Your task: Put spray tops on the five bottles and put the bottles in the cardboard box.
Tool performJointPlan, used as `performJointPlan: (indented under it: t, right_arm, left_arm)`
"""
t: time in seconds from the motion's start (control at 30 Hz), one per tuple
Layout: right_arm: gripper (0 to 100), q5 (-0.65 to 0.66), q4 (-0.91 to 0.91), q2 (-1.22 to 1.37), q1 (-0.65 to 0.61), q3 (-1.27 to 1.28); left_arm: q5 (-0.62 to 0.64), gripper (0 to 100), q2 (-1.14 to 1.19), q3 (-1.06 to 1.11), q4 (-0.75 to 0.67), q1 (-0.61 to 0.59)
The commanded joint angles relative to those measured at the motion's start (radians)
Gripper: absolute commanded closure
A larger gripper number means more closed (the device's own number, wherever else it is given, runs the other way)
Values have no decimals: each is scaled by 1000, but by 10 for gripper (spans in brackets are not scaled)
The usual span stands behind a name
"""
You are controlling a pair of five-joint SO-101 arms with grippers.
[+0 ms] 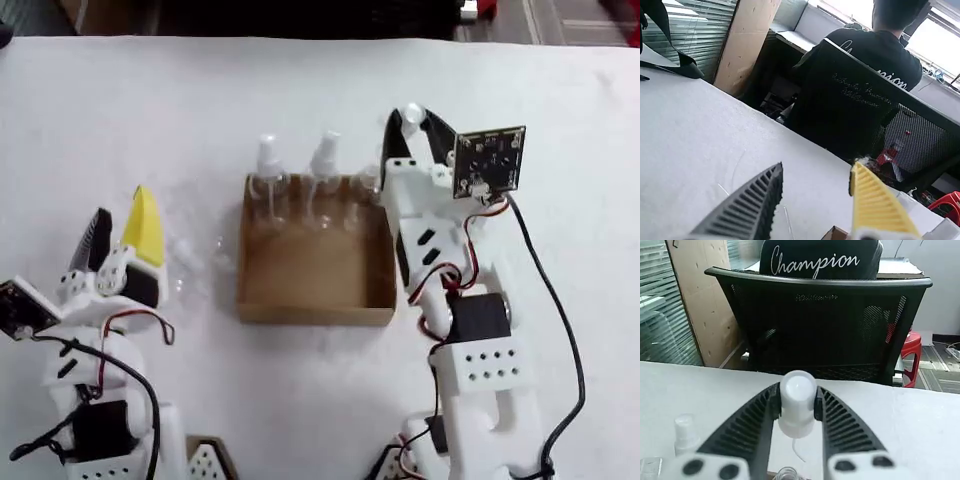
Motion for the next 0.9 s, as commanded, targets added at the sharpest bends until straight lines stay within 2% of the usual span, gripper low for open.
performJointPlan:
  t: [0.0, 0.27, 0.87]
  right_arm:
    - [982, 0, 19, -114, 2, -48]
    - [982, 2, 182, -318, -77, -40]
    - [982, 2, 188, -157, -30, -40]
  left_arm:
    - [17, 793, -10, -20, -6, -8]
    - [17, 793, -10, -20, -3, -8]
    - [17, 793, -10, -20, -2, -8]
